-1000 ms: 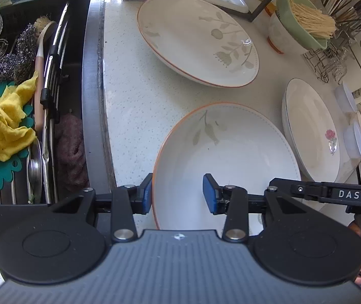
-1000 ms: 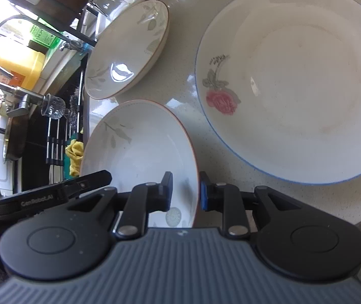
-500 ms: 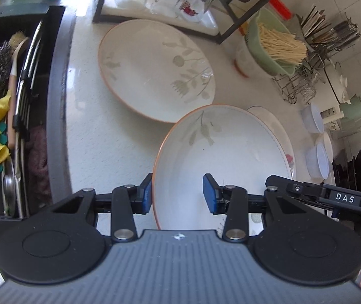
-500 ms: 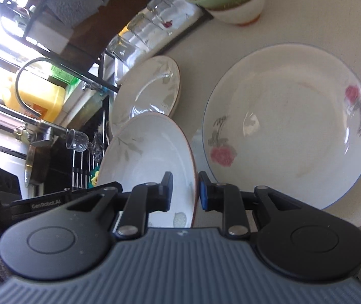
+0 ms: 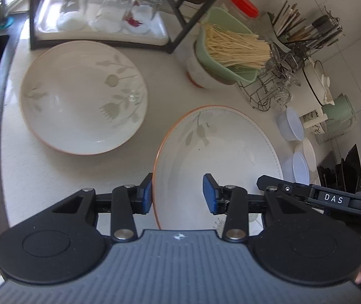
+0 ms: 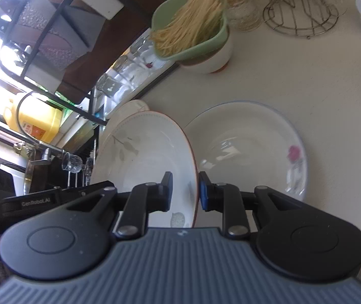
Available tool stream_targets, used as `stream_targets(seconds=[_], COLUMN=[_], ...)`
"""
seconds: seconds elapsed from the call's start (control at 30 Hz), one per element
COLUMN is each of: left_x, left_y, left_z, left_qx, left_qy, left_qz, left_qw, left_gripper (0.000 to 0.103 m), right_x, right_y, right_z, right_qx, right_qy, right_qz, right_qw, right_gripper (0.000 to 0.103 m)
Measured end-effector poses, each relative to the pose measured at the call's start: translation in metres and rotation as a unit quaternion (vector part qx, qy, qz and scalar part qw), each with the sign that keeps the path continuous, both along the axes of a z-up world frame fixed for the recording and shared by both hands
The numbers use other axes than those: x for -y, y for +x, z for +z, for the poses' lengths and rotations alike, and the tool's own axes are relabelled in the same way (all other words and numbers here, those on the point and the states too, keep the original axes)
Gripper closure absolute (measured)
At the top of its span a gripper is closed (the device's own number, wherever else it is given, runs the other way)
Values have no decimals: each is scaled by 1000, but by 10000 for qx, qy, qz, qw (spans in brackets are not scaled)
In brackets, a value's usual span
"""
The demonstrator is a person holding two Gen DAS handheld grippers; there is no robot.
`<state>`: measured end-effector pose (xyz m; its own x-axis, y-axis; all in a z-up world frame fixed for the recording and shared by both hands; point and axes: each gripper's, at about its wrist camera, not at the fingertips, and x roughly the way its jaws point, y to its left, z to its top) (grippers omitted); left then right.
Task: Organize plates and bowls
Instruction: 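Lift the leaf plate with both grippers and carry it over the rose plate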
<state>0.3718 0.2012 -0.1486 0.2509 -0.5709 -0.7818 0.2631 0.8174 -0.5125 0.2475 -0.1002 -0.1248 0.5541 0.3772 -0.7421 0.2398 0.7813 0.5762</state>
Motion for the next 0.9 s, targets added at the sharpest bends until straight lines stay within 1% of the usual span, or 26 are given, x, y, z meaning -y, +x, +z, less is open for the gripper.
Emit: stream_targets(seconds=[0.2,0.37,0.47,0.63,0.77,0.83,0.9], left_x=[35,58,66,83,100,104,107], left_y=[5,5,5,5,3,3,2], left_z=[-16,-28,-34,-38,-40,-42,-42], left_qx=[-188,-236,-334,-457,-431,-452,-427], left_qy=[-24,333,425,573,864,1042,1128], left_qz=[110,175,259,374,463,525,552], left_qw=[9998,9990,9982,9966,9942,9921,9912], left_gripper=[57,57,57,57,57,57,57], right_x=[36,52,60,75,84,87,87], right_y=[2,6,10,14,18,19,20], right_z=[-20,-39,-47,-55,-63,-68,-69], right_qx=[-151,-306,-325,-226,-225,-262,-282], right_qy=[46,131,169,160,121,196,195], right_qz=[-40,34,121,235,295,303,388], right_qw=[9999,9994,9993,9993,9992,9990,9987], right_gripper=[78,78,78,78,78,78,78])
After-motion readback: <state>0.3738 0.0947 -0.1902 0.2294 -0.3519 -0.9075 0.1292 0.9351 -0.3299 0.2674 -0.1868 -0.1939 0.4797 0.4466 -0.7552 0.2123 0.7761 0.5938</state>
